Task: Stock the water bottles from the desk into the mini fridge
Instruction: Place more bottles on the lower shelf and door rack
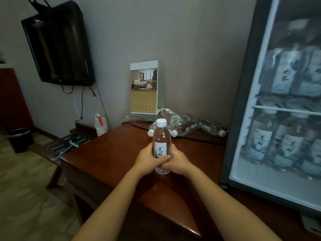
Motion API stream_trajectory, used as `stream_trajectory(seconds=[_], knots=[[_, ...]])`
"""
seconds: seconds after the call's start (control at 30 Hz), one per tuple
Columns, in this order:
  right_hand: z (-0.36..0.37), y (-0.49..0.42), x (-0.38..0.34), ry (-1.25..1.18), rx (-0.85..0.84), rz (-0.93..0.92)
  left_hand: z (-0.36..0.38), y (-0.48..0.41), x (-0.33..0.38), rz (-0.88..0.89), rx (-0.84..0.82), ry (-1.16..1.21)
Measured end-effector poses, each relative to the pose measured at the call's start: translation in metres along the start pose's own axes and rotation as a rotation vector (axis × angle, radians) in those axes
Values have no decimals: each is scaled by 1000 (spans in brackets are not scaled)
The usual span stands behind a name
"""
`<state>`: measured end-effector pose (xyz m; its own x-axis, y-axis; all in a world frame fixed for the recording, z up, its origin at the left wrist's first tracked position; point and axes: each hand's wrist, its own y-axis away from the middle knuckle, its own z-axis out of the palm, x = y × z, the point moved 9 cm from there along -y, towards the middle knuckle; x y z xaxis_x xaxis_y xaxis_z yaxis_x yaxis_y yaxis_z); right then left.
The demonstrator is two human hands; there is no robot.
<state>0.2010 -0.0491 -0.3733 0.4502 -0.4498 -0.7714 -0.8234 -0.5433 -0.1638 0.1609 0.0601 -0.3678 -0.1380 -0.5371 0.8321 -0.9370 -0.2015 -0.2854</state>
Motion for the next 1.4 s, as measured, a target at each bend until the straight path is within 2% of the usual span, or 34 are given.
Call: stream_trajectory(seconds=[0.17,0.33,0.47,0.6,0.77,0.9,1.07,1.2,1.4], knots=[[-31,83,6,34,108,30,39,48,44,78,-139,-20],[-71,168,13,74,269,83,83,94,96,167,-253,65],[-124,237,10,55,437,93,121,121,155,279,-324,152],[-179,309,-1,10,575,49,166,147,220,386,-468,236],[-235,405,-17,111,766,56,217,200,302,578,-598,334],[-260,475,-25,193,843,82,244,249,355,737,-636,369],[-285,557,-32,271,1017,112,277,305,407,879,-707,401],[-300,603,-33,336,1108,125,300,337,435,926,-724,397],[-323,651,-19,380,1204,163,320,366,460,965,-640,422]])
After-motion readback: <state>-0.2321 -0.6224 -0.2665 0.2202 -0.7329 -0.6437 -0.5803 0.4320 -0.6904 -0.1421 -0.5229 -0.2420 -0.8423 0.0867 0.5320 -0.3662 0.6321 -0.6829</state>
